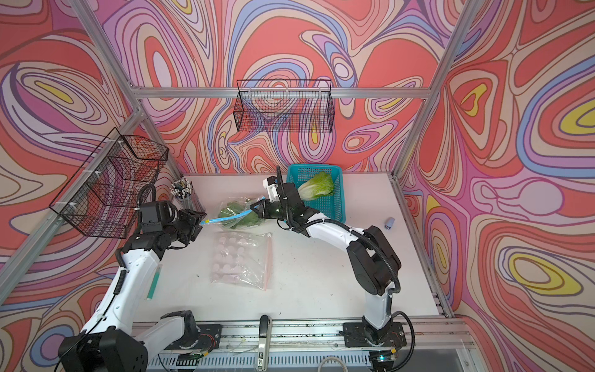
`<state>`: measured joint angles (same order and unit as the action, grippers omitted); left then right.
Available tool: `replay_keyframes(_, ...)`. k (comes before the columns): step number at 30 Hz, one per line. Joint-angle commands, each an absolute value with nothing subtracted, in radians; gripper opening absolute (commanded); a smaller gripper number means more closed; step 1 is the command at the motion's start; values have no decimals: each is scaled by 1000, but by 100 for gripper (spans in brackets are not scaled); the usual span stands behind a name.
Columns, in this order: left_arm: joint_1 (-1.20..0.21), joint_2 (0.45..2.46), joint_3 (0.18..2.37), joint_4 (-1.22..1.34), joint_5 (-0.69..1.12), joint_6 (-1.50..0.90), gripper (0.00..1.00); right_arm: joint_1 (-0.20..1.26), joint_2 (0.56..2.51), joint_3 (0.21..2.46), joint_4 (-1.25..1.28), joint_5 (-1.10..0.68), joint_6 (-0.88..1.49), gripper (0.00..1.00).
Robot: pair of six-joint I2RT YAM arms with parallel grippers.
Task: Open the zip-top bag and take out the chinese cabbages
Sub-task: Unzip the zipper on the zipper food storage bag.
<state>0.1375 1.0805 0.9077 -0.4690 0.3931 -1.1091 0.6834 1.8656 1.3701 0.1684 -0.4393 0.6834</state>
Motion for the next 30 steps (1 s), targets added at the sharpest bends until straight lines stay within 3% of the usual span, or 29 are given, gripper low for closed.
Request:
replay_keyframes(1, 143, 1046, 878, -478, 421, -1141, 51, 686, 1829, 1356, 202, -440, 693, 0)
replay_keyframes(15, 143, 1055, 840, -404, 434, -1195, 14, 690, 1809, 1318, 216, -436, 699, 0)
replay_keyframes(22, 143, 1036, 813, -353, 444, -1234, 2, 698, 1816, 1316, 216, -438, 700, 0)
replay_keyframes(30, 141, 999, 799, -330, 426, -1234, 0, 698, 1794, 1354, 122, -407, 633, 0)
